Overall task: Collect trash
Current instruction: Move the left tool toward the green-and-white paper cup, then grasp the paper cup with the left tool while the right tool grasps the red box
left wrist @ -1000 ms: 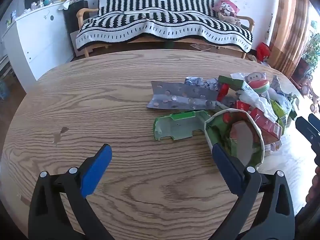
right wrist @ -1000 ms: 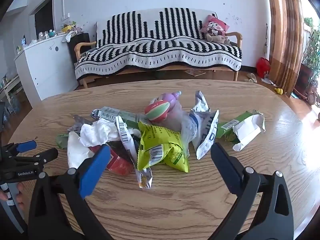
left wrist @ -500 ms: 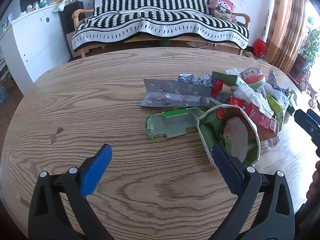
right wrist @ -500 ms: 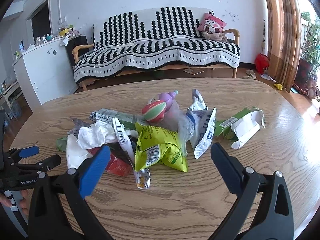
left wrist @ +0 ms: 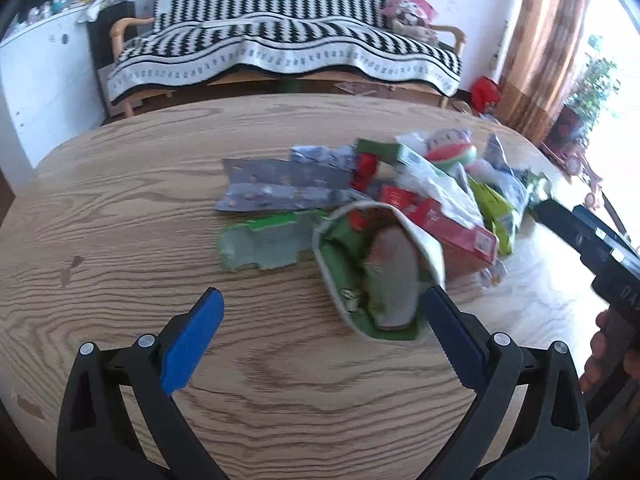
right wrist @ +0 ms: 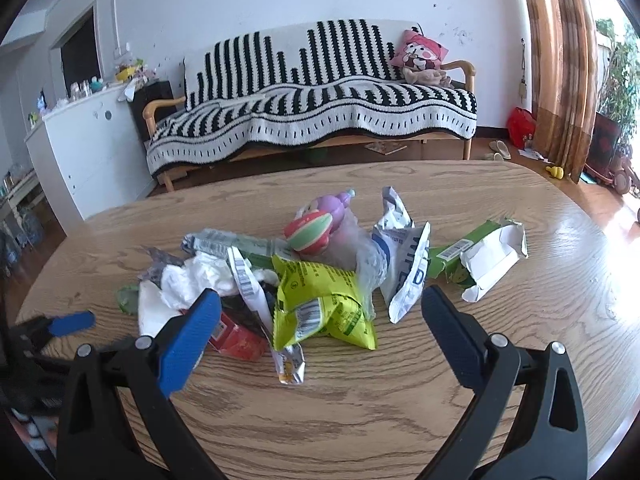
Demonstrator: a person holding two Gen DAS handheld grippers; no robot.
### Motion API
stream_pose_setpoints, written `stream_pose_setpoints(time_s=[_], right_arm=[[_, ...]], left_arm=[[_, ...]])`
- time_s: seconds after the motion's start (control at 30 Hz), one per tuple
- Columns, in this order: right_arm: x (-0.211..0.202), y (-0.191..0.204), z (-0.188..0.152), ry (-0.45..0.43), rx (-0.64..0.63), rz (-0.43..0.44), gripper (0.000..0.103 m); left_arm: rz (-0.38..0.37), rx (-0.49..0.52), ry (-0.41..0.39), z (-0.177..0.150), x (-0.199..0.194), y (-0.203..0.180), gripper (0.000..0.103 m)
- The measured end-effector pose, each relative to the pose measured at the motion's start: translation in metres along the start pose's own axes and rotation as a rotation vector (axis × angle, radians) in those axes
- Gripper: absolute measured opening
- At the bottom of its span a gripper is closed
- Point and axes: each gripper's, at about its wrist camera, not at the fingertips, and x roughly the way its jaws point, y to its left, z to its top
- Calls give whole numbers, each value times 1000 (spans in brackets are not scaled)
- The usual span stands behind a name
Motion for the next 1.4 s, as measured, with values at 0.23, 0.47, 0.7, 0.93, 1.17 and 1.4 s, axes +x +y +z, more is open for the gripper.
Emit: stream_pose_setpoints(time_s=[0.23, 0.47, 0.7, 0.93, 1.17, 1.4], right_arm=[[-4, 0, 0, -10, 17, 40, 97], [-5, -8, -1, 4, 42, 34, 97], [-1, -11, -2, 24, 54, 30, 97], [0, -7, -2, 20, 53, 35, 97], [-4, -7, 0, 5, 74, 46, 97], [-3, -8, -1, 61, 96, 172, 97]], left_arm=[[-10, 1, 43, -3, 10, -7, 98], [-13, 12, 60, -5, 14, -15, 98], [-5, 12, 67, -5, 16, -14, 98], [-21, 8, 64, -5, 16, -16, 98], [-42, 12, 49, -4, 11, -17, 98], [-130, -38, -7, -1, 1, -9, 98]])
